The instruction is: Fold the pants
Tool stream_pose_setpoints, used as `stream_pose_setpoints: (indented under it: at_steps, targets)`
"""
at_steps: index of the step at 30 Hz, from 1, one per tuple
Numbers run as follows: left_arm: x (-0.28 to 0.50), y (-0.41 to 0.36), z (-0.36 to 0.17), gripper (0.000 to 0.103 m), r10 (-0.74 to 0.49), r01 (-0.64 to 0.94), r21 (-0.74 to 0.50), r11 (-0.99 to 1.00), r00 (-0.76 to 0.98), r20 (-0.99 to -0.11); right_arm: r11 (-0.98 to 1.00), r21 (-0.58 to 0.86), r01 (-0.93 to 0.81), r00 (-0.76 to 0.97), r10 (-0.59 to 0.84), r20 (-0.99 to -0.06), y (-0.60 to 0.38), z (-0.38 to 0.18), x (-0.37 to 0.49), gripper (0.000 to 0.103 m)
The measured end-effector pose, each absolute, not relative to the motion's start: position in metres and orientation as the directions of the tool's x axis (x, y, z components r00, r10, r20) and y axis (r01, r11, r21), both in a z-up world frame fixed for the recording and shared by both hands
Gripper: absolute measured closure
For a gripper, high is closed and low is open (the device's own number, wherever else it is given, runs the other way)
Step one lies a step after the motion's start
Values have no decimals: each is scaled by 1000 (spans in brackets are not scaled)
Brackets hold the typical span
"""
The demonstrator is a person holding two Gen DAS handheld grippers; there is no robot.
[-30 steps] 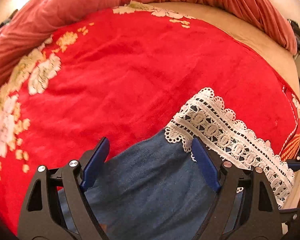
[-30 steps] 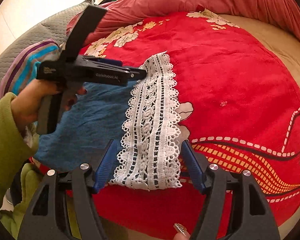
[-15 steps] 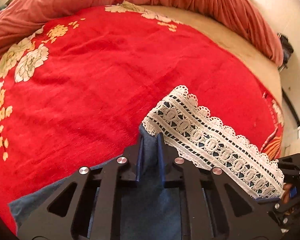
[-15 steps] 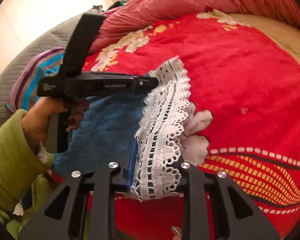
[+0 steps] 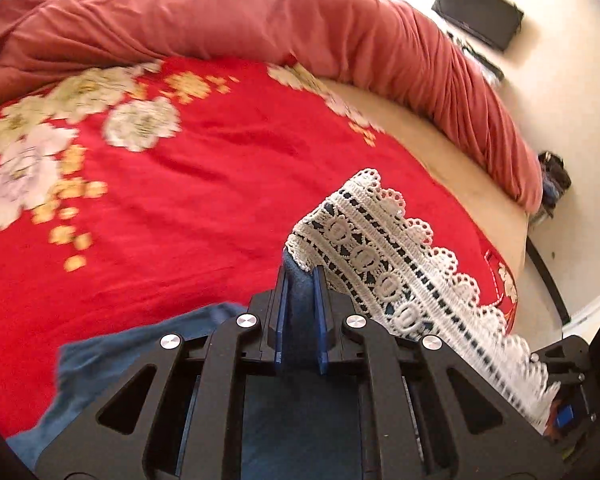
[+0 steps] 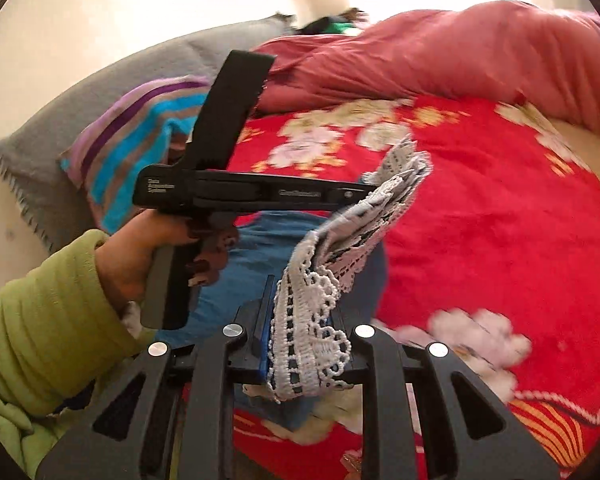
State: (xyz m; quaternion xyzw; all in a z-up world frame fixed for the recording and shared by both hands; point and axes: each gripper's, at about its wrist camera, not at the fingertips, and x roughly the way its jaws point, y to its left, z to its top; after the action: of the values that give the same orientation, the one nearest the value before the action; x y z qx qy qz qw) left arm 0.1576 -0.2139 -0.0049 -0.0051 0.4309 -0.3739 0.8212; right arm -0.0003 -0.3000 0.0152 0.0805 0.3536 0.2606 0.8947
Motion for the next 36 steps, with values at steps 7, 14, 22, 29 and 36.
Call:
stream_pose_setpoints:
  at_steps: [7,14,22,29,36]
  targets:
    - [148,-144,-15,96,-572,514,-328,793,442,-691,805,308,-508,505,568,-650,-229,-4,15,84]
    - [139,-47,-23,92,-499,305,-396,866,544,-674,782,266,-563,434,554,-711,-180,-26,17,84]
    - [117,23,-24,75,-496,151,-517,842,594,-634,696,257,-670,405,634,-659,-158,-6,-10,68]
    - [113,-1,-25,69,-553,198,-543,816,539,-635,727,80,-682,492,537,-685,-172,-3,-36,58]
    - [123,-36,-45,61,-540,206,-506,838,457,-707,689,23,-724,442,490,-752,-150,-38,-47,58]
